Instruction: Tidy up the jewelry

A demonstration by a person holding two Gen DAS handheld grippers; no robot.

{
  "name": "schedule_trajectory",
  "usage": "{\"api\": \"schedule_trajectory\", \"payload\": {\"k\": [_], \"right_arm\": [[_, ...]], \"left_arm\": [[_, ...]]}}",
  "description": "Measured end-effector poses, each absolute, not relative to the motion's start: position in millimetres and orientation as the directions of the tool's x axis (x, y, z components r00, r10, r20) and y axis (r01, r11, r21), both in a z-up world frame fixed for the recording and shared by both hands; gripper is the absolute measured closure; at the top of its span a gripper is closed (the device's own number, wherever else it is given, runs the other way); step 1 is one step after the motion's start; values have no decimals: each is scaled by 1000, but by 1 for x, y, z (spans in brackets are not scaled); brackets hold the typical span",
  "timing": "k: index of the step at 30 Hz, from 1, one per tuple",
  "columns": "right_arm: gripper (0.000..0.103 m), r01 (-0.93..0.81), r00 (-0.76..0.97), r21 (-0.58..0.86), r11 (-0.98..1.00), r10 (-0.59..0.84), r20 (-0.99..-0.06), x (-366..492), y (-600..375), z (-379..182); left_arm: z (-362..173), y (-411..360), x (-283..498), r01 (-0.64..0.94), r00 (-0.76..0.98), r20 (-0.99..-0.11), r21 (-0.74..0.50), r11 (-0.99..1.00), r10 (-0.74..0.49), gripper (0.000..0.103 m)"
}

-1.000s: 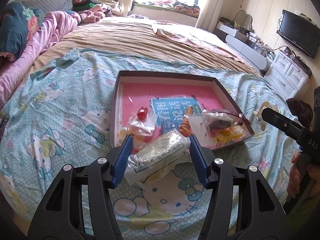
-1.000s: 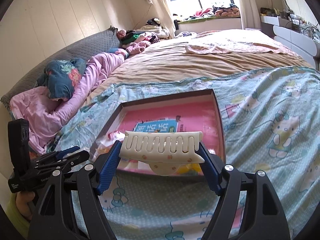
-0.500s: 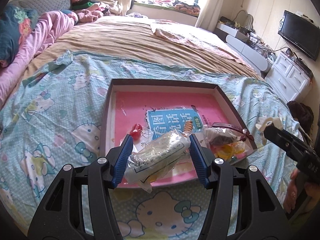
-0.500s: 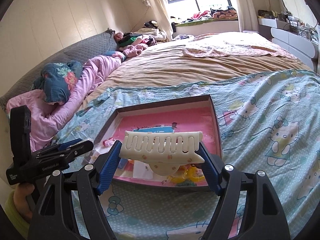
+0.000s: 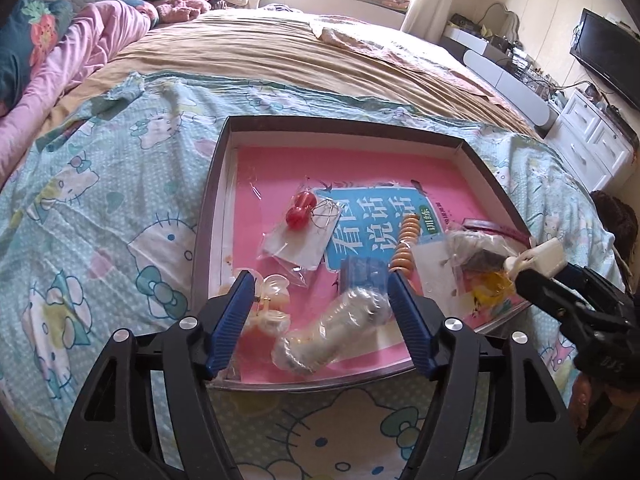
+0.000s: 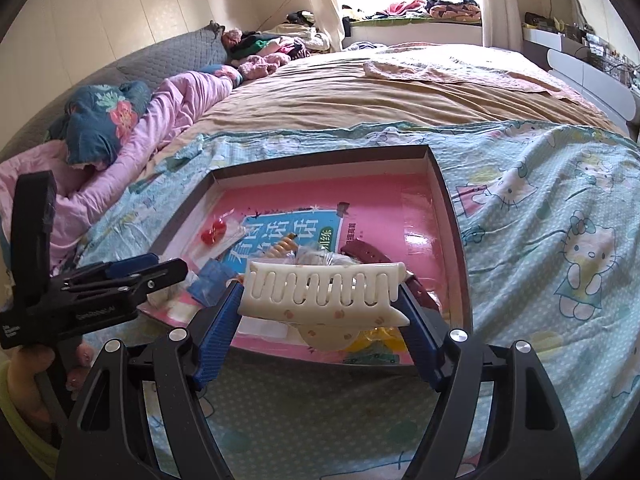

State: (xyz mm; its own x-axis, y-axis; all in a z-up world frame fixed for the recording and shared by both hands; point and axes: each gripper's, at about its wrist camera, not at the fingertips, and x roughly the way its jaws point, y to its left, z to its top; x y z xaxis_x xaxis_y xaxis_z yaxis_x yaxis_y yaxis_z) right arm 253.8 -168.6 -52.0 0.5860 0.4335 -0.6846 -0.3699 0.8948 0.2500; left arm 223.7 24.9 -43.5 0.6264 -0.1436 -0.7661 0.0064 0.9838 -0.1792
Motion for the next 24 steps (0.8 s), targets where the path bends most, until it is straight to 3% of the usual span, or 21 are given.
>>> {"api": "schedule_trajectory", "payload": {"k": [3,7,12,16,18,24], "right_arm": [[20,-362,585,249,898,427,-689,253,-167,-53],[19,-364,606,242,900,426,-672,245,-174,-42],[13,-372,619,256,892,444,-649,221,-188,-27],[9,-379,633,238,894,438,-639,198,-198,-17],[6,-378,647,215,901,422,-635,186,-202,-14],[5,-387,664,143,911,383,-642,157,-203,-13]], "left_arm": [[-40,25,221,5,637,-759,-168,986,-133,37],[-28,25,208,10,656,-743,-170,985,-135,33],[-9,20,179,17,679,-724,-153,988,-124,20],[-1,16,157,22,690,-713,-152,988,-125,18],[0,15,148,20,689,-713,-160,987,-130,11],[0,10,124,23,688,-713,-163,986,-134,10]]}}
